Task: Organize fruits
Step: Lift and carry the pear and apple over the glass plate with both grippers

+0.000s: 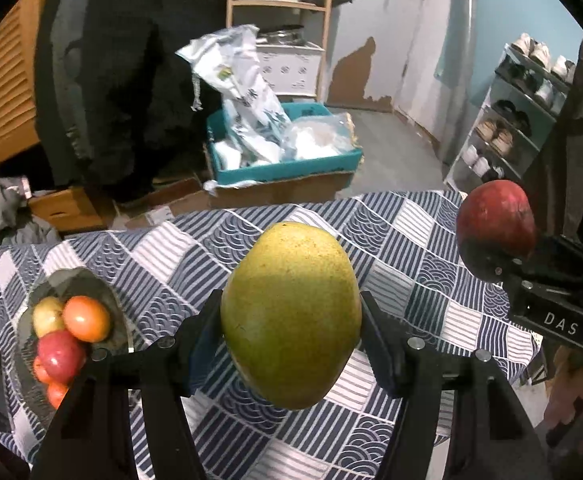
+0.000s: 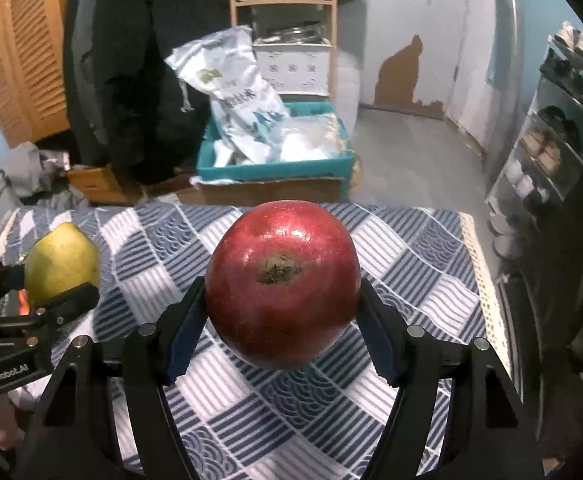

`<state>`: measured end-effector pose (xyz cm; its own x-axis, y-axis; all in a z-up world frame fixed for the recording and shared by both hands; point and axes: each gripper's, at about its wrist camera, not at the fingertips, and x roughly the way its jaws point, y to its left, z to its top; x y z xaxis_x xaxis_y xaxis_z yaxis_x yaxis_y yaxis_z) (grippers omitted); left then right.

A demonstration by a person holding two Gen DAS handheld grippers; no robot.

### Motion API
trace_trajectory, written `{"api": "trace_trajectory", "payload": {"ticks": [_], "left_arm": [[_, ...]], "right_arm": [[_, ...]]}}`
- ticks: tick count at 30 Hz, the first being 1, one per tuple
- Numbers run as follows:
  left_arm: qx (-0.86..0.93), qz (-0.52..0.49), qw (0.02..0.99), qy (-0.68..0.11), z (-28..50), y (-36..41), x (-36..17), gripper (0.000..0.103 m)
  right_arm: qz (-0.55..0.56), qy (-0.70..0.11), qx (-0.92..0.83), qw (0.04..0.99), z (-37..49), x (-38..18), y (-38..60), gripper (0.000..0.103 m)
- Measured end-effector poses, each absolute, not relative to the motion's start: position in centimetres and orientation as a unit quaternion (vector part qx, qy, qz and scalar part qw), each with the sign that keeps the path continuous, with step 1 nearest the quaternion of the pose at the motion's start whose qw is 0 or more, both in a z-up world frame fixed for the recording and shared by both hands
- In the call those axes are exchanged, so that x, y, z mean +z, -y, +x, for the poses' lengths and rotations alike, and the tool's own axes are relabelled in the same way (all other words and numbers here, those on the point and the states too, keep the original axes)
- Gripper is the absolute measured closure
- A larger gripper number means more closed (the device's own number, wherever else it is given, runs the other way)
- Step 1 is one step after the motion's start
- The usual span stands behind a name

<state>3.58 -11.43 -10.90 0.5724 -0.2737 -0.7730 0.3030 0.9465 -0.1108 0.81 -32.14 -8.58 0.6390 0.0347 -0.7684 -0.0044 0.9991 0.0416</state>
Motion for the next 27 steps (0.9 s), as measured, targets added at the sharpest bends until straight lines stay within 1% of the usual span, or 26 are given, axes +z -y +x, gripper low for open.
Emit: {"api": "trace_trajectory", "payload": {"ticks": [11, 27], "left_arm": [[-0.126, -0.008, 0.897, -0.424, 3.1, 5.7, -9.8, 0.037], [-0.056, -0.055, 0.898, -0.434, 3.1, -3.8, -10.9, 0.037]], "right_arm": [[0.008, -0.413, 0.053, 0.909, 1.8, -7.2, 27.1, 0.031], [-0.027, -0.423, 0.112, 0.899, 3.7, -7.8, 18.7, 0.031]]}}
